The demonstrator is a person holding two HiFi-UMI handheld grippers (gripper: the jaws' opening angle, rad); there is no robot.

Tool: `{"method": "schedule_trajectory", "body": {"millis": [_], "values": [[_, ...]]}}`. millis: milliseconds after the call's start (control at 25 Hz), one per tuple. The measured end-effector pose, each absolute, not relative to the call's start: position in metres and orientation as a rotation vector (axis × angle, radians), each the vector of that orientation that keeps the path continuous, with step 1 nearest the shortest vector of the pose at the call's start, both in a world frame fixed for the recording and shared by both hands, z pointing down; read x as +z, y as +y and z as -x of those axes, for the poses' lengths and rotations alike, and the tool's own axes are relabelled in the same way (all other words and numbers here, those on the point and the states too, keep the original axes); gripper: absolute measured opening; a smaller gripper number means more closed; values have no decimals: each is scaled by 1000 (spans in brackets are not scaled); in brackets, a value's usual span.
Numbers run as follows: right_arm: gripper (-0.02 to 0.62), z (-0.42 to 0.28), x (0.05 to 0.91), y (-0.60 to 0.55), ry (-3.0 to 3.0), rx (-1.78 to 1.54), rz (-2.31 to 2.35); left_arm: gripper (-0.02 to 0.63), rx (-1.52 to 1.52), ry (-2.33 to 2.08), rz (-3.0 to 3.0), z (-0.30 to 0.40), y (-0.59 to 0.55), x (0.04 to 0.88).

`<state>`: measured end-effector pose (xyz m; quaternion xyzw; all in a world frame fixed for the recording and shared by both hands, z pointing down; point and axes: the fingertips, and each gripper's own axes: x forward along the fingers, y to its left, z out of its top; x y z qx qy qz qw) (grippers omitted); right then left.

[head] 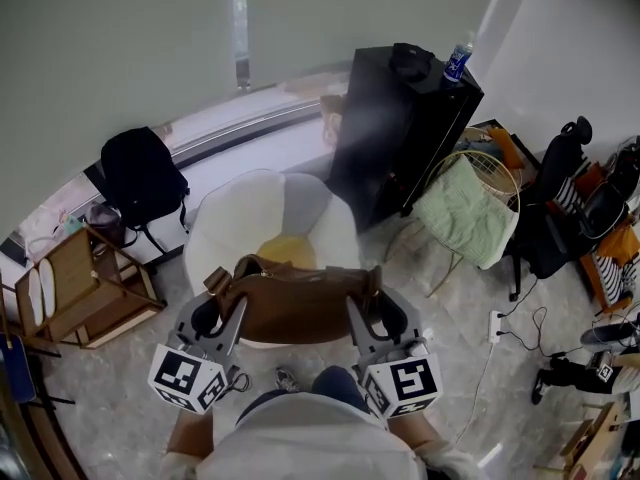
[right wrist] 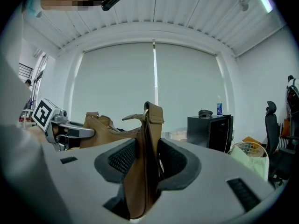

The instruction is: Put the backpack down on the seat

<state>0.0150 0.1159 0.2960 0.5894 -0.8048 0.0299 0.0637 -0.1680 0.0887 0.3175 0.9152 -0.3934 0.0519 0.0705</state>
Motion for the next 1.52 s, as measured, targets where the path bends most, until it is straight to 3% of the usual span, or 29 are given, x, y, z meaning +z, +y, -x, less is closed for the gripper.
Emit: {"method": "schedule_trajectory", "body": {"millis": [1040,1520], "values": [[173,-93,297,-25,-2537,79,-1560,104,119,-1387,-2611,92,-21,322],[173,-47,305,-60,-2517,148,-1595,104,163,-1349,-2613,137,-61,330]]}}
